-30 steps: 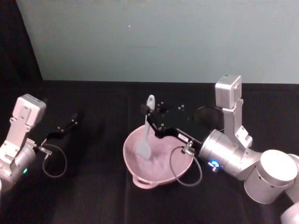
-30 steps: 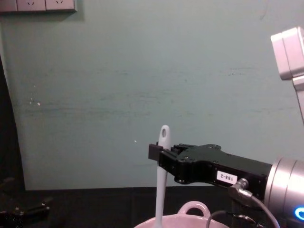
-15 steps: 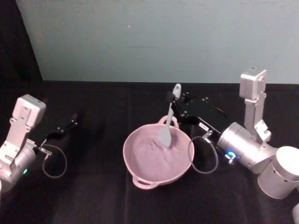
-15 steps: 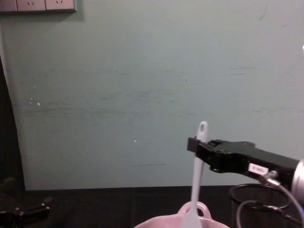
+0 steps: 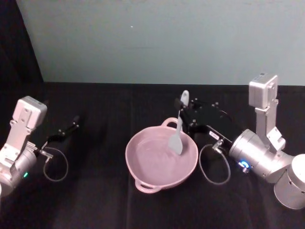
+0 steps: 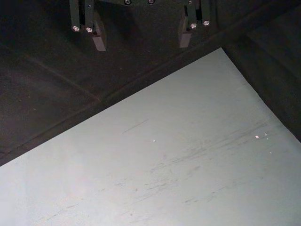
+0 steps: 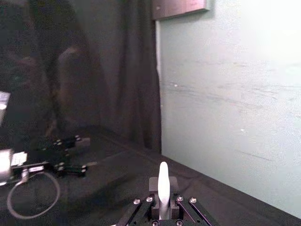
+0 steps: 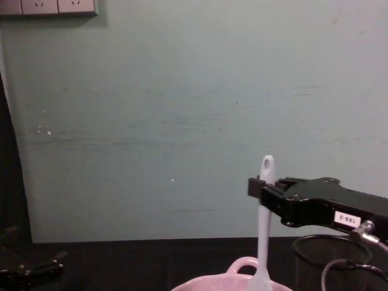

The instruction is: Use the one hand to pick up the spoon and stir the clear water in the bowl.

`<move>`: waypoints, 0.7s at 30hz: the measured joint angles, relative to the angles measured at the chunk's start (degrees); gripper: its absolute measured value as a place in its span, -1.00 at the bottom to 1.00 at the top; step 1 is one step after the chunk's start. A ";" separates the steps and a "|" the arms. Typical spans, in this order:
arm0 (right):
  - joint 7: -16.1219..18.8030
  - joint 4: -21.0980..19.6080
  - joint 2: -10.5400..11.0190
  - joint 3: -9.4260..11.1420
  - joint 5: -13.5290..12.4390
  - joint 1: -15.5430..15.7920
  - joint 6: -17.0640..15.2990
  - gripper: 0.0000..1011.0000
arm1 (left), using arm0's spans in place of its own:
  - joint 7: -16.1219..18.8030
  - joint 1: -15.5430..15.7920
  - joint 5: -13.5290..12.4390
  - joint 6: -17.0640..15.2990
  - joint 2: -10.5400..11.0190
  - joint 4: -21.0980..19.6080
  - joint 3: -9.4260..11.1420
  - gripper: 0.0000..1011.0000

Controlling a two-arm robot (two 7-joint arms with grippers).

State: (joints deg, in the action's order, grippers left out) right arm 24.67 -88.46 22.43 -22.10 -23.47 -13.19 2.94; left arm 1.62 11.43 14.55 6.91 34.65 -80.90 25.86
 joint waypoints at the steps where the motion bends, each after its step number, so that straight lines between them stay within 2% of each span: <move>1: 0.31 -0.73 0.28 -0.49 0.49 0.11 -0.31 -0.77 | 0.00 0.00 0.00 0.00 0.00 0.00 0.00 0.99; 11: 3.98 -2.77 0.09 -4.39 0.77 -0.56 -2.23 -0.77 | 0.00 0.00 0.00 0.00 0.00 0.00 0.00 0.99; 15: 4.40 -1.92 -0.93 -5.25 0.02 -1.26 -2.05 -0.77 | 0.00 0.00 0.00 0.00 0.00 0.00 0.00 0.99; 21: 4.36 0.43 -2.48 -5.42 -1.34 -2.20 -1.53 -0.77 | 0.00 0.00 0.00 0.00 0.00 0.00 0.00 0.99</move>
State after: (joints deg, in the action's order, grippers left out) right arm 29.03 -88.03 19.95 -27.52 -24.81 -15.39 1.41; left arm 1.62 11.43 14.55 6.91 34.64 -80.90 25.86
